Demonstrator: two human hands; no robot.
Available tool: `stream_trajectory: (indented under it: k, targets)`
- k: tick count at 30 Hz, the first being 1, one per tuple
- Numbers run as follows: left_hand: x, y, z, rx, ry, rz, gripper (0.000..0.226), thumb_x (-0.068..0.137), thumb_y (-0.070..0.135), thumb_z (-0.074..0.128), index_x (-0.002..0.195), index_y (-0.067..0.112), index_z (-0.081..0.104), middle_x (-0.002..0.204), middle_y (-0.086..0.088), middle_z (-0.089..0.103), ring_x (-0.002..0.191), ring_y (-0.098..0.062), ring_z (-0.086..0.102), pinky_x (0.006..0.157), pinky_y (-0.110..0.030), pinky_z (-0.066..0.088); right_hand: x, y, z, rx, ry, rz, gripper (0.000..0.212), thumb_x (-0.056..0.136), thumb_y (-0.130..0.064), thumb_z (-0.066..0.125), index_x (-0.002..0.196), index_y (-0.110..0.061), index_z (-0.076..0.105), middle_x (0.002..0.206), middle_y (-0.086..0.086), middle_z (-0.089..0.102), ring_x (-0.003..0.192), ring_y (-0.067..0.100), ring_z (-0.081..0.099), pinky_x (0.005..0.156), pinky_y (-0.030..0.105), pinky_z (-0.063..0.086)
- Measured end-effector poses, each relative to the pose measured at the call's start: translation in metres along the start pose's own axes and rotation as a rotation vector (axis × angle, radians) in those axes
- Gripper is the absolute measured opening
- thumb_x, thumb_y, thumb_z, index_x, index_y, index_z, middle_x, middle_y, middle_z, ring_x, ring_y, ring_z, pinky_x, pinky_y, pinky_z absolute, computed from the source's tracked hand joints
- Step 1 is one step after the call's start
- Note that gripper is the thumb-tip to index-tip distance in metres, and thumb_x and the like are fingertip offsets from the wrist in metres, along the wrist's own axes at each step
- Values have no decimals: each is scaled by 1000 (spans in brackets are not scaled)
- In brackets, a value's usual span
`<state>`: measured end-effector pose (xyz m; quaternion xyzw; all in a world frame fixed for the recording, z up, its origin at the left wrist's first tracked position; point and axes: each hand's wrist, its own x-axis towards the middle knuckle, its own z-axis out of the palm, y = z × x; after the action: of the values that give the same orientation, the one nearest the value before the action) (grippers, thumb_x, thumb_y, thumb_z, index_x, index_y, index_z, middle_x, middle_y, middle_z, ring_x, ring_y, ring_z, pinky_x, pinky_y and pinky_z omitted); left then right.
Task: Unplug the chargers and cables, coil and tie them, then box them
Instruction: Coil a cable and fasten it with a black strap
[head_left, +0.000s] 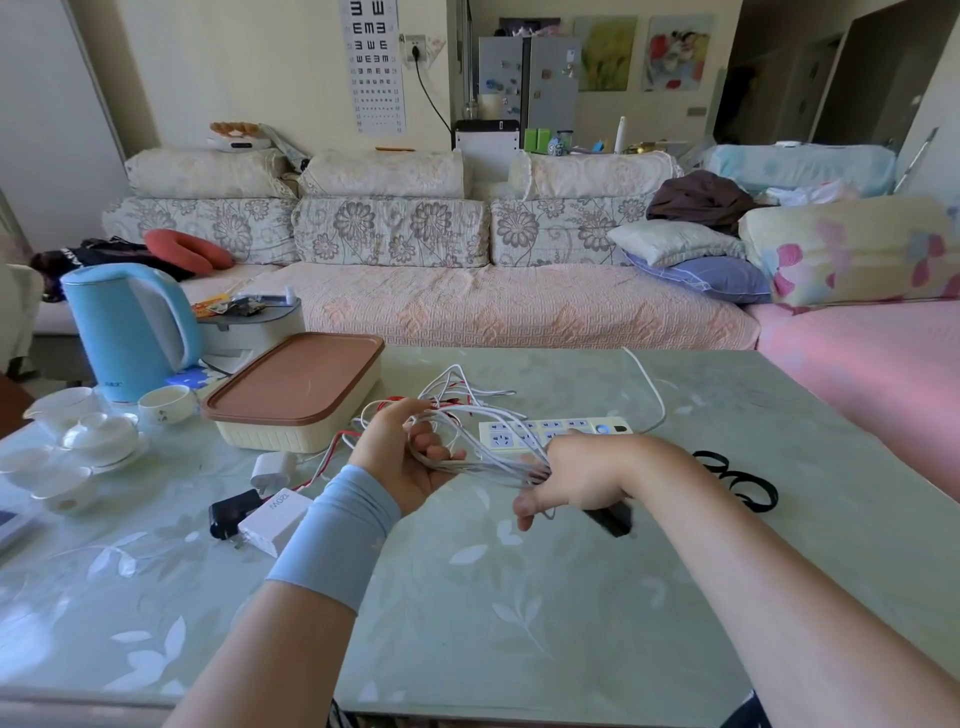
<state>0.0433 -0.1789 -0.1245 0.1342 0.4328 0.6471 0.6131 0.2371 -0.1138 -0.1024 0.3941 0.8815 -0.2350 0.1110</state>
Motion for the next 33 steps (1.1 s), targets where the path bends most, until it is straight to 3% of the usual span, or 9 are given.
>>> stream_trajectory:
  k: [6,9,12,15,18,22,25,28,33]
  targets:
    - [2,4,-4,-241,-51,-20,34,96,25,53,64,16,43,42,4,30,33,-9,36,51,-21,53,-2,2,4,432,117,-160,23,96,-36,60,79,-25,71,84,-7,69,72,2,56,69,20,42]
    - [4,3,-5,-224,7,37,28,97,25,52,72,13,51,42,1,38,36,-9,42,54,-26,58,-1,3,7,645,108,-207,18,97,-29,59,86,-17,63,72,3,73,74,19,65,69,31,44]
    - [12,-4,-6,148,146,168,25,96,24,54,74,13,54,56,-3,47,48,-14,48,62,-35,59,0,7,11,737,82,-241,12,98,-19,57,90,-16,66,62,6,64,68,25,60,85,48,50]
    - [16,-12,-12,937,327,490,12,90,22,60,99,15,65,99,-7,69,79,-24,63,82,-41,57,1,8,15,826,-48,-269,35,100,-14,53,72,-19,74,73,16,57,83,32,53,87,57,55]
    - [3,-17,-5,1226,10,885,35,90,41,53,121,26,62,119,9,64,110,-7,57,99,-27,42,-4,5,14,783,-138,-250,20,99,-19,56,87,-14,72,62,8,54,60,25,57,69,44,59]
    - [-10,-23,8,1316,-447,637,59,71,45,80,124,34,56,106,17,64,100,3,60,98,-20,43,-10,1,9,745,-147,-282,12,92,-14,60,83,-7,58,55,2,56,44,9,55,49,20,46]
    - [-5,-24,5,1360,-388,453,40,69,35,84,102,25,63,87,6,71,78,-12,68,80,-37,56,-4,10,7,753,-102,-261,17,93,-10,61,77,-10,56,53,-1,59,46,10,52,49,20,42]
    - [-4,-21,3,1447,-315,298,23,72,42,79,86,26,68,77,0,70,78,-23,71,82,-41,58,-2,18,6,799,-87,-236,9,92,-3,62,83,-6,61,57,3,58,45,13,50,48,23,45]
    - [-8,-18,-1,1074,-348,128,17,79,22,78,90,12,72,76,-6,68,74,-24,67,88,-46,56,0,25,4,829,-126,-255,8,95,-4,58,91,-5,64,73,6,64,59,19,59,68,38,54]
